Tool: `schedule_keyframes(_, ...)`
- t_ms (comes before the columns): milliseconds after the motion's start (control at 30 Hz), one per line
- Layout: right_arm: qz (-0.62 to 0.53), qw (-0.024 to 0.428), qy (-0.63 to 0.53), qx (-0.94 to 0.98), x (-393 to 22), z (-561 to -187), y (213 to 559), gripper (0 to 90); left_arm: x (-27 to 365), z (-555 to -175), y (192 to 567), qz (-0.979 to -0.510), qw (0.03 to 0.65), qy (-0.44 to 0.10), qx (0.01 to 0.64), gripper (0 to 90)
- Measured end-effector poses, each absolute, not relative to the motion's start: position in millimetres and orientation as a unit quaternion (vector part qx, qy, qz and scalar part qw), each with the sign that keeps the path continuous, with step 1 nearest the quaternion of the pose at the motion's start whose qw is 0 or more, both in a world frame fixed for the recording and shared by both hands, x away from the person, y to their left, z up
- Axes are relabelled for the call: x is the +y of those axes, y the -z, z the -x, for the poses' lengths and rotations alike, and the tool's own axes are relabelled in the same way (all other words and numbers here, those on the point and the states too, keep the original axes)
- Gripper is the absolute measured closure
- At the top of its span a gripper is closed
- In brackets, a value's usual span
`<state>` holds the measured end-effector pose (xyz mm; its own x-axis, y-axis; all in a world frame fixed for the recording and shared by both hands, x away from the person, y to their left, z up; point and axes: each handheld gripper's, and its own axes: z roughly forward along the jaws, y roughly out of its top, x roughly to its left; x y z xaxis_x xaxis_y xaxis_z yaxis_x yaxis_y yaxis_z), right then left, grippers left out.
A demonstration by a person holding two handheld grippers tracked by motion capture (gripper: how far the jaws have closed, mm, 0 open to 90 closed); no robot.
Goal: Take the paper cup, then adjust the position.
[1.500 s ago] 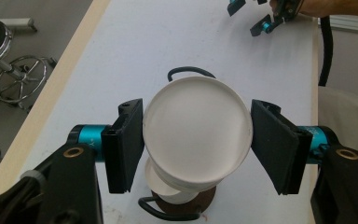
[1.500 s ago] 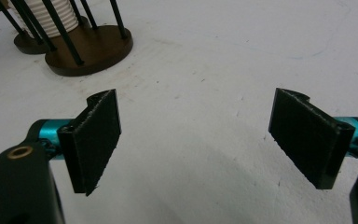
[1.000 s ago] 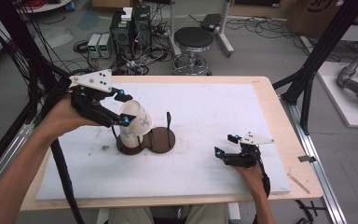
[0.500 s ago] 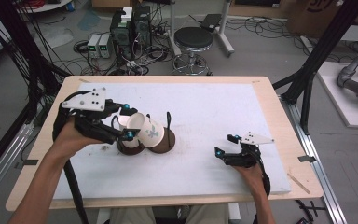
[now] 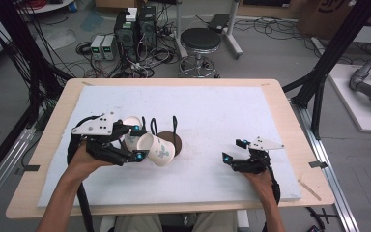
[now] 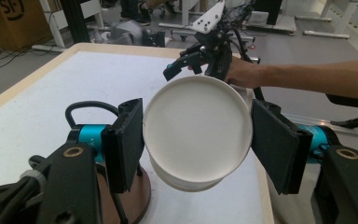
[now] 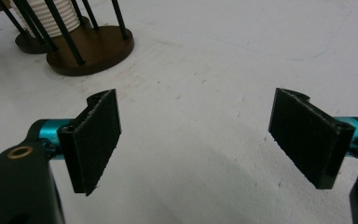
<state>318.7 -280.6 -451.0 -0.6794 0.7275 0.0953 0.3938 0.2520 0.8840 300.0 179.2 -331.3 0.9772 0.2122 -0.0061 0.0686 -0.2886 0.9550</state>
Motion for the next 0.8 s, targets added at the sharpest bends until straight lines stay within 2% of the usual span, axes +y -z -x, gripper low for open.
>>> schedule_keyframes(800,-0.358,0.165,-0.498,0.773,-282,-319,451,17.1,177,-303,352,-0.800,0.591,-0.048,0.093,36.8)
